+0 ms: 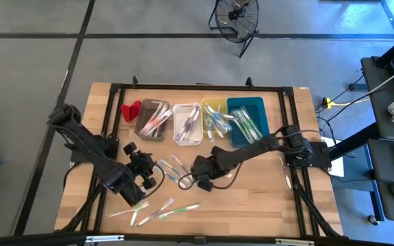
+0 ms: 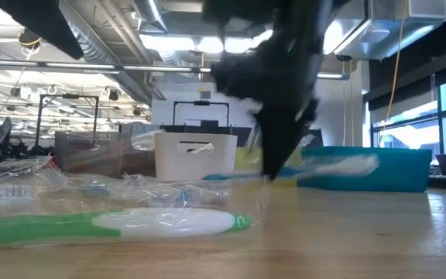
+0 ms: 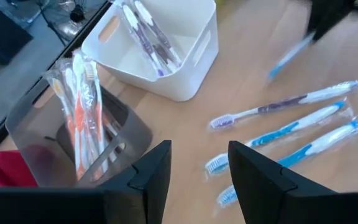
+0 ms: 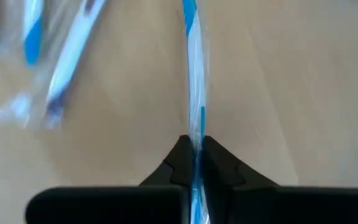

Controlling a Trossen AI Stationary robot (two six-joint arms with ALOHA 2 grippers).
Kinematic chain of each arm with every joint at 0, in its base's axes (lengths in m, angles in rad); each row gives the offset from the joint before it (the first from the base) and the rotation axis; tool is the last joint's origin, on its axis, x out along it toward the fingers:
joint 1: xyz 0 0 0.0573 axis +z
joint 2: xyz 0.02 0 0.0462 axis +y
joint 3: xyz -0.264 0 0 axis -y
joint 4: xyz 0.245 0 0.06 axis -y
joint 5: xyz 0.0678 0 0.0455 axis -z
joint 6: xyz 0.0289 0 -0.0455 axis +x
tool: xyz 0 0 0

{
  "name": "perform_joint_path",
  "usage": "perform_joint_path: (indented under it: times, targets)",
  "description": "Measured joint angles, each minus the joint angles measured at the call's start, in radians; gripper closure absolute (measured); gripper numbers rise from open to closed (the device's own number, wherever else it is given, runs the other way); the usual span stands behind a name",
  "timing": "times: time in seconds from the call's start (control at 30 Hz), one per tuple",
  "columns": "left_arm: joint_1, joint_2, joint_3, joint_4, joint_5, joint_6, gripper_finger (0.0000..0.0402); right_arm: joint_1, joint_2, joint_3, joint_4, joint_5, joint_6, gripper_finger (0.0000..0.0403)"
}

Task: Pick & Place Toothbrushes
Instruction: Put the right blue toothbrush into the yellow bin

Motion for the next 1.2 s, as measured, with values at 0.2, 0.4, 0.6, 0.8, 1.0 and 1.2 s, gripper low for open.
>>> perform_joint_path:
  times: [0.2,0.4,0.6,0.8,1.0,1.2]
  targets:
    - [-0.002,0.065,0.0,0.0,-0.036,0.013,0.0246,0.025,-0.072,0.002,-0.127,0.002,0.064,0.0389]
    - [-0.002,0.083,0.0,0.003,-0.091,0.019,0.0245,0.029,-0.151,0.004,-0.229,0.056,0.111,0.0389]
    - [-0.003,0.083,0.0,0.008,-0.085,0.019,0.0247,0.011,-0.254,0.005,-0.295,0.103,0.161,0.0389]
    - [-0.003,0.083,0.0,0.025,-0.087,0.019,0.0253,-0.029,-0.338,0.006,-0.293,0.103,0.164,0.0389]
    - [-0.003,0.083,0.0,0.028,-0.09,0.019,0.0254,-0.162,-0.365,0.007,-0.29,0.079,0.11,0.0389]
    - [-0.003,0.083,0.0,0.042,-0.089,0.019,0.0254,-0.333,-0.358,0.007,-0.284,0.003,0.046,0.0389]
